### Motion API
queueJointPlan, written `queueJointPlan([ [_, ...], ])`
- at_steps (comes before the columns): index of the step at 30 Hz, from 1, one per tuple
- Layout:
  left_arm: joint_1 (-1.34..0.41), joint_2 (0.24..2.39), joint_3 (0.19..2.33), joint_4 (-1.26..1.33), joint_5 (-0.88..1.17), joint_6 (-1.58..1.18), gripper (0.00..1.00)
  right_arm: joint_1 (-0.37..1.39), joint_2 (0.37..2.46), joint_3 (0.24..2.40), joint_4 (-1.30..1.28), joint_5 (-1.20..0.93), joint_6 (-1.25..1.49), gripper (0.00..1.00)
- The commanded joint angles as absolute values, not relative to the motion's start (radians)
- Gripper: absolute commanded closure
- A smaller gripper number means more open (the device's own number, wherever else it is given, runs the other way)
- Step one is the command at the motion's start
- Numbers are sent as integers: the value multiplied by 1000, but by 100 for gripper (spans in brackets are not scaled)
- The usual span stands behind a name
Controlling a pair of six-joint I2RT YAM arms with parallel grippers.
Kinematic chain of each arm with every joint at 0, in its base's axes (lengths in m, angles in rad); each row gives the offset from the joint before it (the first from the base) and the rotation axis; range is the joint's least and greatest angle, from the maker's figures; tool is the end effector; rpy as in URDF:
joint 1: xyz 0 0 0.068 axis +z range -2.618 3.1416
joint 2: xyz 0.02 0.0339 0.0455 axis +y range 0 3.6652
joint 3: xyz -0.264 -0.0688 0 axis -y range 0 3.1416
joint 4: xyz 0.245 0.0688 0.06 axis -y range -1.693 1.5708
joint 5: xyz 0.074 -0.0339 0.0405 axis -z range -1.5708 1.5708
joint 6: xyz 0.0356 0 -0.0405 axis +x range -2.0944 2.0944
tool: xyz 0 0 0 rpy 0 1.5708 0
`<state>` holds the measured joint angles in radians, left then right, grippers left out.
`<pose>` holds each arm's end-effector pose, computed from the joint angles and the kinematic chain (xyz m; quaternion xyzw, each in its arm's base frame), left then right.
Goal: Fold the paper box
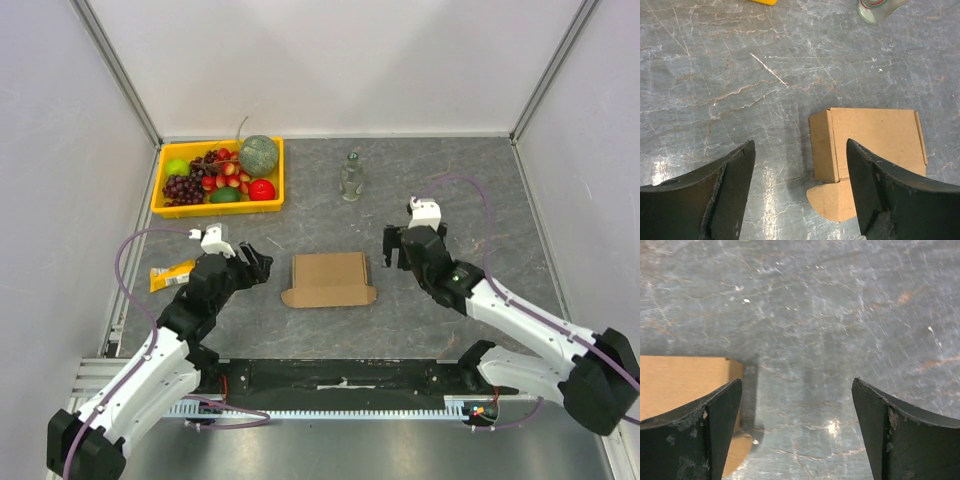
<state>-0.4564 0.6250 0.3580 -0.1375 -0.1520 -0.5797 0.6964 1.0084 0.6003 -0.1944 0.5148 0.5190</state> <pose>0.1446 -0.0650 0.2182 -0.0930 0.8282 -0.2168 0.5084 0.1757 0.1241 0.2352 0.0422 0.8630 0.0720 0.4982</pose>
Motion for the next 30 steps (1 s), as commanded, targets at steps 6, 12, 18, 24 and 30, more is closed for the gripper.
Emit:
queueJointPlan([
  [6,-456,656,439,-209,-112,-562,18,696,1131,787,-262,407,479,2],
  [12,-463,597,420,-204,49,-526,22,696,1005,646,-172,181,515,15],
  [18,-541,604,345,-178,87,-571,23,756,965,555,-190,184,604,17],
  [24,-704,679,311,-106,-27,-601,23,828,992,542,-161,216,659,12],
  [30,-752,773,325,-55,-89,-604,22,848,1084,552,-117,210,710,12],
])
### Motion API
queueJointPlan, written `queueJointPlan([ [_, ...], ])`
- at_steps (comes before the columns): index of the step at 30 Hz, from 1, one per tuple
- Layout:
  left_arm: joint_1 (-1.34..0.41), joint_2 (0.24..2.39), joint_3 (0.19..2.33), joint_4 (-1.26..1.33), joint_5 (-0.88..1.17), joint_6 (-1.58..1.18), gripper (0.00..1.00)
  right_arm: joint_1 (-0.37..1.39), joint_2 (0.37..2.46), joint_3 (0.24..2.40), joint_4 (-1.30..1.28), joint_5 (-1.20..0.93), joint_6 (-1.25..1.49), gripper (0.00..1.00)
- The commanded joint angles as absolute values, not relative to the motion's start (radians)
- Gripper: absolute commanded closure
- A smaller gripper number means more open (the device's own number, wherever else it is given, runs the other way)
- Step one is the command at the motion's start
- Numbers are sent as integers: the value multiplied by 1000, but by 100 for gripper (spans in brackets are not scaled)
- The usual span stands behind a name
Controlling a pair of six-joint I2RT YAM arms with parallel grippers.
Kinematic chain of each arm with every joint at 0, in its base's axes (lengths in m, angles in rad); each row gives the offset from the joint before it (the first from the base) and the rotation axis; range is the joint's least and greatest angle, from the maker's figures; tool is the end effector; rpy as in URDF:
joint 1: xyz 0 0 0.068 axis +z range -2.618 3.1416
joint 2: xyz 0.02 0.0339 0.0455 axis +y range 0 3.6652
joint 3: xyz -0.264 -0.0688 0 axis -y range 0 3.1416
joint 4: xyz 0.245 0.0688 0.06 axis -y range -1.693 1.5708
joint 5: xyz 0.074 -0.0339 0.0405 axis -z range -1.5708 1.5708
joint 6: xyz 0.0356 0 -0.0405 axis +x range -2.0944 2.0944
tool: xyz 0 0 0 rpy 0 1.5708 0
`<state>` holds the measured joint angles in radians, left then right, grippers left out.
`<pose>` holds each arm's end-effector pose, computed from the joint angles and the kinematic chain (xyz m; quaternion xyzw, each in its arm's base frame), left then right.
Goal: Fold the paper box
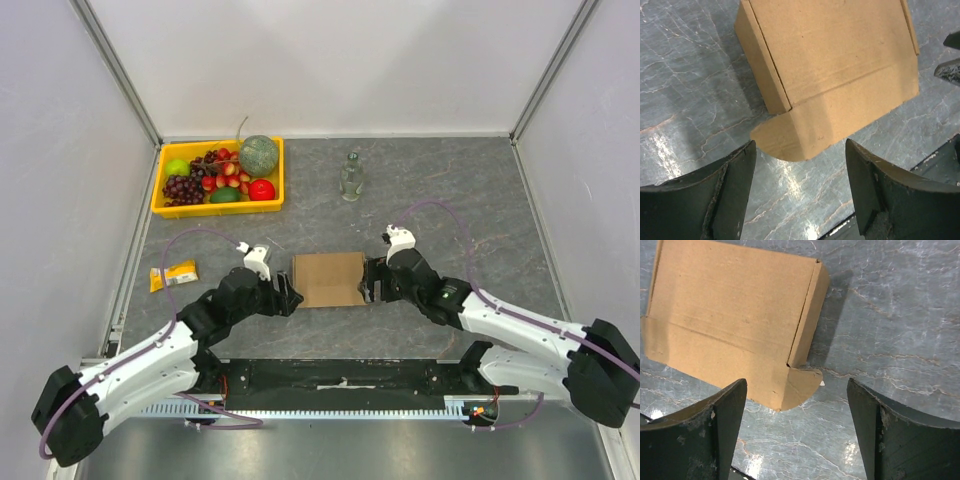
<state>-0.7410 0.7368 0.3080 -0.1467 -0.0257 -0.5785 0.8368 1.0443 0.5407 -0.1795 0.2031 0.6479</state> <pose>0.1217 -0.1101 0.1839 0.0652 0.8762 -0.2836 0.3841 0.1496 0.1551 0.2073 -0.0414 0.8986 0.2213 0.3767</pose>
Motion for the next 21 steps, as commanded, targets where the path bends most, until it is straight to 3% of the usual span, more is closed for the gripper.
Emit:
queueJointPlan([
  [1,-750,791,331,-46,-94,-601,22,848,1092,551,-109,210,715,12],
  [21,-756,902,364,23,-57,-600,22,848,1131,514,-66,100,788,22],
])
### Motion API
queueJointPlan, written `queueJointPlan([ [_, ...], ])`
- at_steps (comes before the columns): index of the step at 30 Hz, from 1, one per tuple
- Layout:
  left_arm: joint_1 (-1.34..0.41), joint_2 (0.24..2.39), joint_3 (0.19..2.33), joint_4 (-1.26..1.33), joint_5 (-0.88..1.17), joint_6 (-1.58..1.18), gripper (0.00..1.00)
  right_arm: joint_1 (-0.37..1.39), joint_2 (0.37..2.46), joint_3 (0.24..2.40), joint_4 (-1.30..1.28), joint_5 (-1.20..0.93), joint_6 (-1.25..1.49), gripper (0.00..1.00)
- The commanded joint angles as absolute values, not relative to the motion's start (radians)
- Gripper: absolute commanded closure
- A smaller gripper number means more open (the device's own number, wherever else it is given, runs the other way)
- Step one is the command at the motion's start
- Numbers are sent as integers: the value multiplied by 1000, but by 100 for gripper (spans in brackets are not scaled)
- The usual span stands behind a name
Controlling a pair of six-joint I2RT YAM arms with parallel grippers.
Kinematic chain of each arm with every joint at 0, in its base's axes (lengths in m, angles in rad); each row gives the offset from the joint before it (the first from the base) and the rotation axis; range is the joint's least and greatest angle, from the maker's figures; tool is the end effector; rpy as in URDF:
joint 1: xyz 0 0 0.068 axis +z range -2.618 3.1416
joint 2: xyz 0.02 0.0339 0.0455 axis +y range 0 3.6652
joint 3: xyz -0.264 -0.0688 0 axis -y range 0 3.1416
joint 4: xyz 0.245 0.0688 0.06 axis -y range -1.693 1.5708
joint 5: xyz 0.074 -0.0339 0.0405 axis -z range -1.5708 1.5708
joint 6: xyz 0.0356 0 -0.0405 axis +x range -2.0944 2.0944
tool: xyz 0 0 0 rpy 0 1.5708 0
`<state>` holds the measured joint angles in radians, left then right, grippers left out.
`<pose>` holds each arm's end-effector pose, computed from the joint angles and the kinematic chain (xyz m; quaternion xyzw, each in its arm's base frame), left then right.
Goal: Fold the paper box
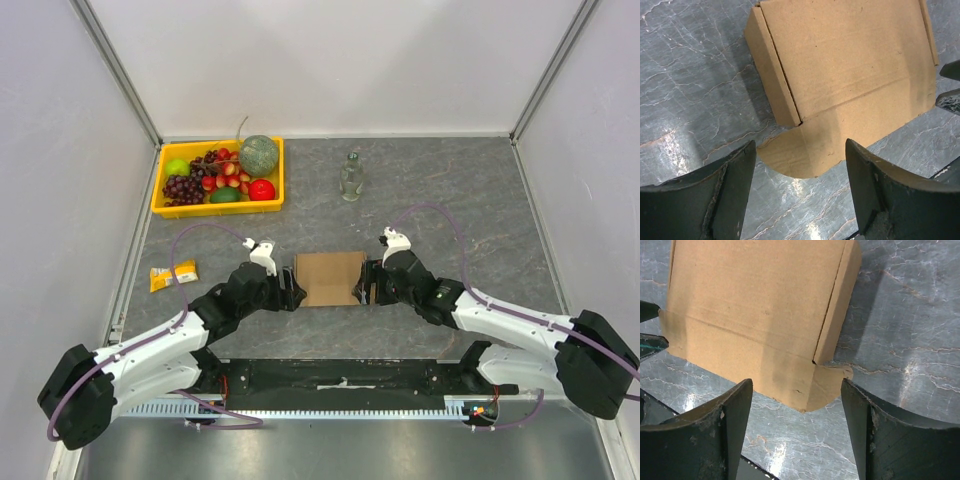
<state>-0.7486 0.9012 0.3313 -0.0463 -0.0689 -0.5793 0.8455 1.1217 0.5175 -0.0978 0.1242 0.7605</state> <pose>0.1366 -0.1236 0.1755 0.0593 0.8859 -0.2588 0.3804 0.1523 0.1651 0.1909 -0.0124 0.9057 0.2631 0.3322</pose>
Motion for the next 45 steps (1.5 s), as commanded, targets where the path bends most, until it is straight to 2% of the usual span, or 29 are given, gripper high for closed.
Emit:
queueJointPlan([
  [1,-755,907,364,23,-54,-600,22,848,1132,514,-64,94,788,22],
  [24,-770,1002,376,75,-18,-612,23,848,1160,505,-9,37,811,25],
  [34,-770,908,474,-264,-296,-598,19,848,1146,508,-40,64,799,23],
  [39,-775,850,506,-290,-273,-604,16,848,1147,508,-41,66,795,22],
  [45,-798,911,511,-247,-229,-641,16,848,1143,505,-44,72,798,22],
])
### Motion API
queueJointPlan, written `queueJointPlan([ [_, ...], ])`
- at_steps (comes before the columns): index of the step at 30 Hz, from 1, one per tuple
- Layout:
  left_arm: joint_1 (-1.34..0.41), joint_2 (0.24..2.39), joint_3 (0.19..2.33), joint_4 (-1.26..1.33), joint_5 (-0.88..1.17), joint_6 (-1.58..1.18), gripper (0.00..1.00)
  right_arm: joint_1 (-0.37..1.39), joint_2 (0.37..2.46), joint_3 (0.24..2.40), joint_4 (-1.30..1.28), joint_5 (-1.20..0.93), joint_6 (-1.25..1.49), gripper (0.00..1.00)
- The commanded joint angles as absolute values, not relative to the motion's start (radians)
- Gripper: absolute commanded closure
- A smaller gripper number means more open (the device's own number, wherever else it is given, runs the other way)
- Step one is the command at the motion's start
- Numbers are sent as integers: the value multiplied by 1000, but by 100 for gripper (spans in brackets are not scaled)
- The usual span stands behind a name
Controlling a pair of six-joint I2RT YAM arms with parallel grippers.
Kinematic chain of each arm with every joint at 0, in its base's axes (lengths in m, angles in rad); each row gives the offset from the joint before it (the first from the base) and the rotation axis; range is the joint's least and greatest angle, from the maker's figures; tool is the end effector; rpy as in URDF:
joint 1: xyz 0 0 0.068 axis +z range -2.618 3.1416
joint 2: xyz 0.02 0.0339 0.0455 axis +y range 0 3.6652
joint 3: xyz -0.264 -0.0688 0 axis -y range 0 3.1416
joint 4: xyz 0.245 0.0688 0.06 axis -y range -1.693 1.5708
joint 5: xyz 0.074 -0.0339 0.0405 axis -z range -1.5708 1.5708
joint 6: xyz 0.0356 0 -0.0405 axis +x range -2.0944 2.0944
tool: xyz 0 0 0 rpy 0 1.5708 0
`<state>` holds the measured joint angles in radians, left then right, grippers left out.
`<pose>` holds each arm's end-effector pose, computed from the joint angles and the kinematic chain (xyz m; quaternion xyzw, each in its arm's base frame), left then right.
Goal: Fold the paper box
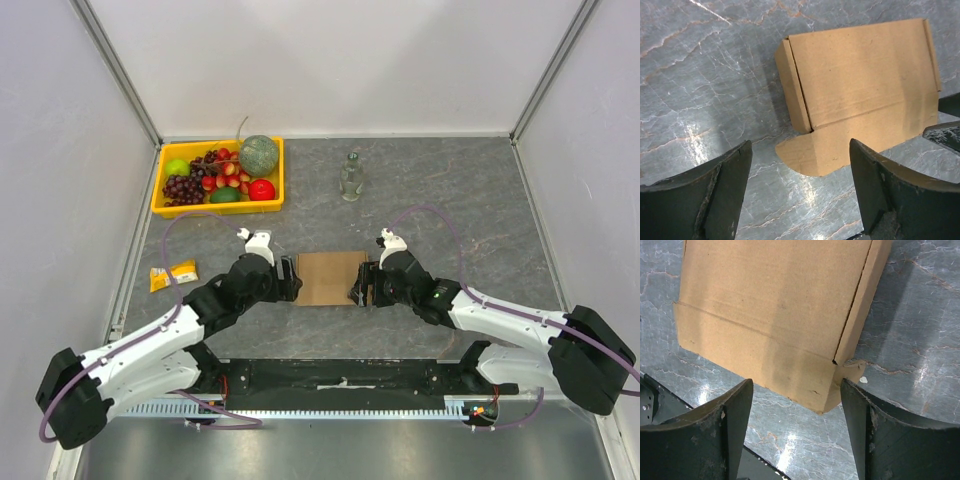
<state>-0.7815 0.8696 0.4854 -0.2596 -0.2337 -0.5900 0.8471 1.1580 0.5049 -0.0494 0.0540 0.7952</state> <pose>0.1380 -0.1253 0.2138 0.0331 0.8893 -0.2005 0.4097 0.1529 0.1701 0.1833 -0.0122 0.9069 0.2911 0.3044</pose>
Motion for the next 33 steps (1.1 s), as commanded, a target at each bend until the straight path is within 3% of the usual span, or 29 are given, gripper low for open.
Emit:
queueJointPlan([
  [1,-805,926,511,-241,-224,-647,16,848,1143,505,-46,72,798,22],
  [33,-850,1118,471,-38,-101,-693,33,848,1137,505,-44,58,802,23],
])
